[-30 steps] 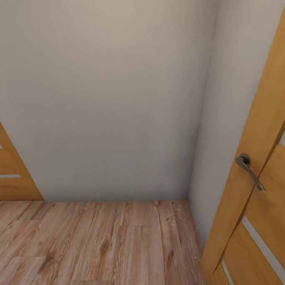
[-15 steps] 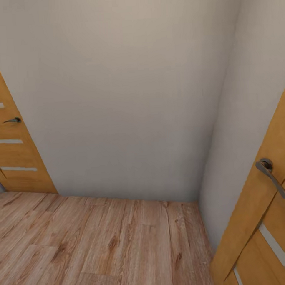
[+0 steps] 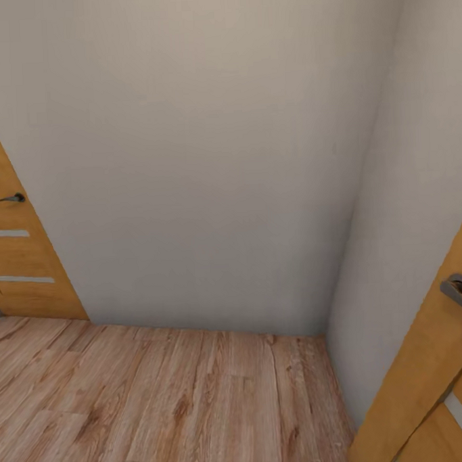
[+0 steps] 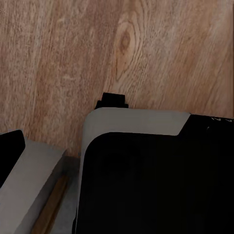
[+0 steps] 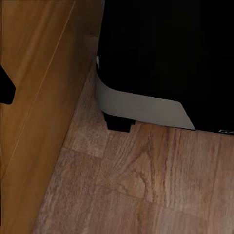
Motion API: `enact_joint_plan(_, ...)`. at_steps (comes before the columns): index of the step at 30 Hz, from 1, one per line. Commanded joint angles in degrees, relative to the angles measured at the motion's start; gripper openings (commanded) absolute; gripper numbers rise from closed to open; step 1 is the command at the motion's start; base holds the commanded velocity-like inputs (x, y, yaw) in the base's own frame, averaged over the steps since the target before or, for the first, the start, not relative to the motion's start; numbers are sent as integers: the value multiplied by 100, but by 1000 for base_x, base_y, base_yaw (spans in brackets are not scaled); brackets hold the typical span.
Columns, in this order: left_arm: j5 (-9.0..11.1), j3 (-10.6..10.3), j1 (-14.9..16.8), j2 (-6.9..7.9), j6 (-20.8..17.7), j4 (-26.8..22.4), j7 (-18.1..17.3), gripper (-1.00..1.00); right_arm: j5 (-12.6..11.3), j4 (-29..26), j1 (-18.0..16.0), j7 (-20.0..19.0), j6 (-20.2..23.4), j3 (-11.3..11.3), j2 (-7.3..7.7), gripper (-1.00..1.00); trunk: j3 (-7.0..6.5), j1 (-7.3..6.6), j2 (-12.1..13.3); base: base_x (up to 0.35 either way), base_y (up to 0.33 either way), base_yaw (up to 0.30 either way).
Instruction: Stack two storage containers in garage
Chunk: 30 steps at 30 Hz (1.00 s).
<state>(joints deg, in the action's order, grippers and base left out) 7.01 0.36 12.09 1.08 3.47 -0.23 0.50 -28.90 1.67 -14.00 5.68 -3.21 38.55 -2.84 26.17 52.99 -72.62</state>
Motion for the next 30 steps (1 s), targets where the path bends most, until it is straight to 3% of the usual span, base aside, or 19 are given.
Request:
enact_joint_plan(1, 46, -1, 4, -1, 17, 5, 2, 100, -54, 18, -6, 4, -31, 48, -6, 100, 6, 3, -3, 314, 0, 0)
enact_joint_plan(13, 46, -1, 4, 2, 20, 5, 2, 100, -54, 18, -6, 4, -31, 48, -4, 100, 6, 3, -3, 294, 0, 0)
enact_joint_plan(30, 46, -1, 4, 1, 22, 5, 2, 100, -54, 18, -6, 4, -48, 48, -6, 100, 6, 3, -3, 15, 0, 241)
